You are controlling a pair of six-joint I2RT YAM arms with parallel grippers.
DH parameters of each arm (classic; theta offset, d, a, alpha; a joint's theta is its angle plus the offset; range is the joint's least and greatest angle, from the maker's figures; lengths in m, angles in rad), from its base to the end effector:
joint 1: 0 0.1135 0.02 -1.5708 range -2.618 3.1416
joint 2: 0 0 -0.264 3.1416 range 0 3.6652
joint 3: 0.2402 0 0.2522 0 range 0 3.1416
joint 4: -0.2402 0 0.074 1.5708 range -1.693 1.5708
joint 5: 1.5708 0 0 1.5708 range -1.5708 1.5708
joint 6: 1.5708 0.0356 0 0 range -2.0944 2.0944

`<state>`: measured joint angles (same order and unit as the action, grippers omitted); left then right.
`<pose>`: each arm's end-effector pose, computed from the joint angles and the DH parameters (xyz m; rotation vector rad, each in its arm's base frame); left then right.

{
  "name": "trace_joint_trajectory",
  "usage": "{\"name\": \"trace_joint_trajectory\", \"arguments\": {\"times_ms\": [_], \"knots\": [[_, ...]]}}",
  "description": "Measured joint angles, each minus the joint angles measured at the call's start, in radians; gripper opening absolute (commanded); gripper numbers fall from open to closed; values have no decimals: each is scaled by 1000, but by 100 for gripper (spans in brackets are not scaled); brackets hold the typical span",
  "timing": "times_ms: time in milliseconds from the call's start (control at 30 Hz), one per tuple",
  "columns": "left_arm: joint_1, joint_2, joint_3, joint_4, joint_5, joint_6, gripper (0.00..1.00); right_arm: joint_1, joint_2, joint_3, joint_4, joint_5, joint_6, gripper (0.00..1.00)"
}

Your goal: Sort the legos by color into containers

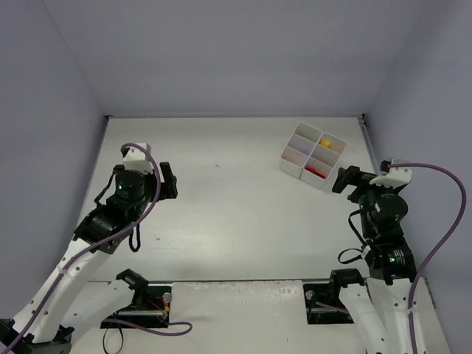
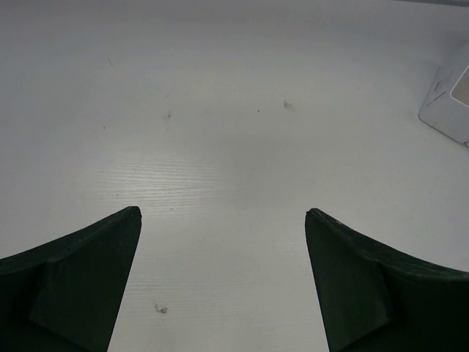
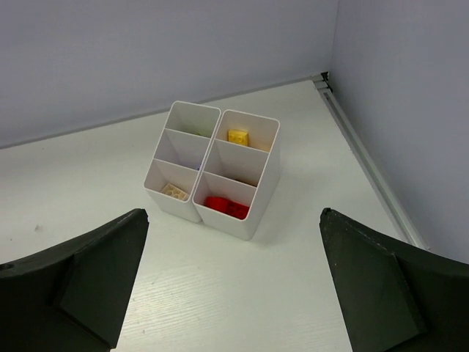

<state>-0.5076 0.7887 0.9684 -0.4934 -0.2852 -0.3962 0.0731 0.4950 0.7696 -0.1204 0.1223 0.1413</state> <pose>0.1509 -0.0725 0.3702 -0.0910 1.8844 -0.3532 0.1152 0.0041 0.3799 0.1493 1.4105 0.0906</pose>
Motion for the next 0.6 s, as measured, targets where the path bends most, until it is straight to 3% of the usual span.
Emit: {"name": "trace_joint_trajectory", "arguments": {"times_ms": [600], "knots": [[0, -69, 0, -79, -34, -52, 93, 111, -54, -10, -23, 106, 51, 100]]}}
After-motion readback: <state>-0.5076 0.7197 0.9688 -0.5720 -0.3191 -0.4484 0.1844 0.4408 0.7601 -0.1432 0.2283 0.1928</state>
